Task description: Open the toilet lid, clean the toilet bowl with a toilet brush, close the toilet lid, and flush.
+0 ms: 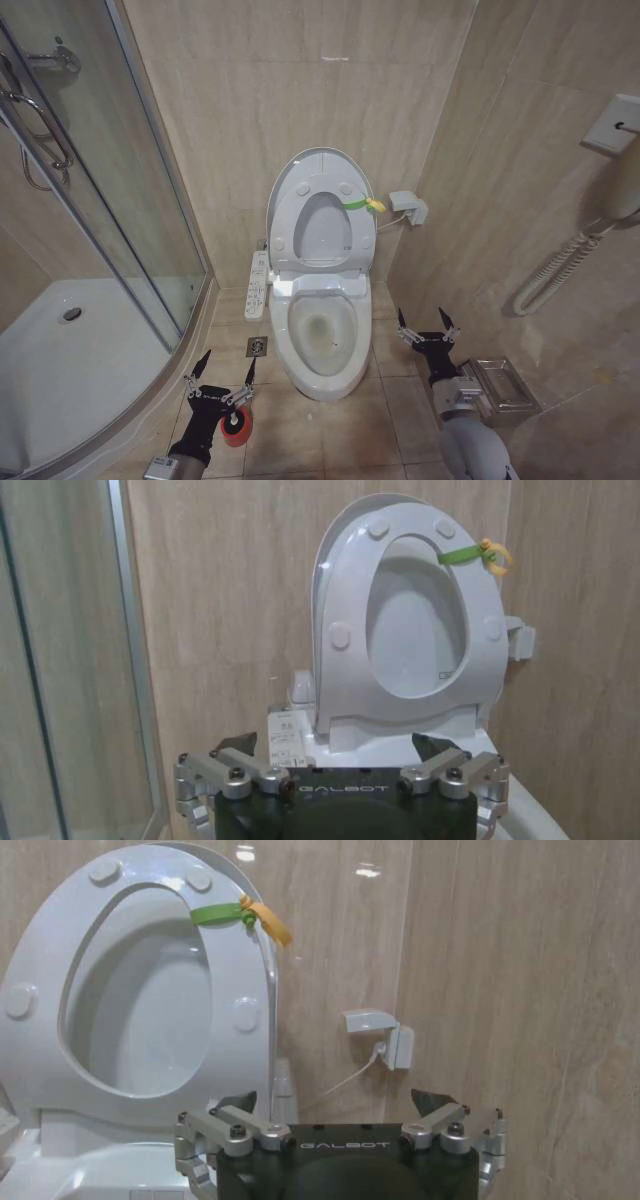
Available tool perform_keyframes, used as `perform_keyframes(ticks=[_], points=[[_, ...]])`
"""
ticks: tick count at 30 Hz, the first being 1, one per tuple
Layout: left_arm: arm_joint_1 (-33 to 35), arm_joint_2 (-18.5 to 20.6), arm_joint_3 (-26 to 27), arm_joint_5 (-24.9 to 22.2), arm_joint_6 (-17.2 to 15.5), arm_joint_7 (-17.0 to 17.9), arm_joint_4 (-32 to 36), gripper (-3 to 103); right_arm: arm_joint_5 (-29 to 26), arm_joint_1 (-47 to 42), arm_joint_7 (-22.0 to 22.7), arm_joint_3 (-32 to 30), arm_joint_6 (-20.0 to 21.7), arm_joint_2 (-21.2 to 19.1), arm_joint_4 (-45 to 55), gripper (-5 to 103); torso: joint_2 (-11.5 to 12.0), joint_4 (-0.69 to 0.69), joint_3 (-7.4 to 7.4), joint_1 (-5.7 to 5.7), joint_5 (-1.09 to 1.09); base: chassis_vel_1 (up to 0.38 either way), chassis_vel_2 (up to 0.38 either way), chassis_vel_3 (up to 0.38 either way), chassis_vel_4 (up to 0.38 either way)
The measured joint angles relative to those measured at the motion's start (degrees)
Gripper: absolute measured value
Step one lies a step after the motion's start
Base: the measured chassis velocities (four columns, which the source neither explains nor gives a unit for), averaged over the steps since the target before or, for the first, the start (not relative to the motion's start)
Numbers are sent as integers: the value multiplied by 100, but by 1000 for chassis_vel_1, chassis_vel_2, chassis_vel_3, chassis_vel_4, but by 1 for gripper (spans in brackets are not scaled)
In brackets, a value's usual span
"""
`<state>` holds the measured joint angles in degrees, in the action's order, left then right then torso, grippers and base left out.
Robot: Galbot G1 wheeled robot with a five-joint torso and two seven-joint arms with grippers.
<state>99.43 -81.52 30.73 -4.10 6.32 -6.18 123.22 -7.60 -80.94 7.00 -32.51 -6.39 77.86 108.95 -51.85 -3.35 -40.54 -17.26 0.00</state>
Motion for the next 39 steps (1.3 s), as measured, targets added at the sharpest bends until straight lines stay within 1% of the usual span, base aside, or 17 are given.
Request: perform_keyframes(ticks=[39], points=[[0,0,0,-4,-5,1,0,100,0,0,0,0,0,0,0,100,0,0,0,0,0,0,0,0,0]])
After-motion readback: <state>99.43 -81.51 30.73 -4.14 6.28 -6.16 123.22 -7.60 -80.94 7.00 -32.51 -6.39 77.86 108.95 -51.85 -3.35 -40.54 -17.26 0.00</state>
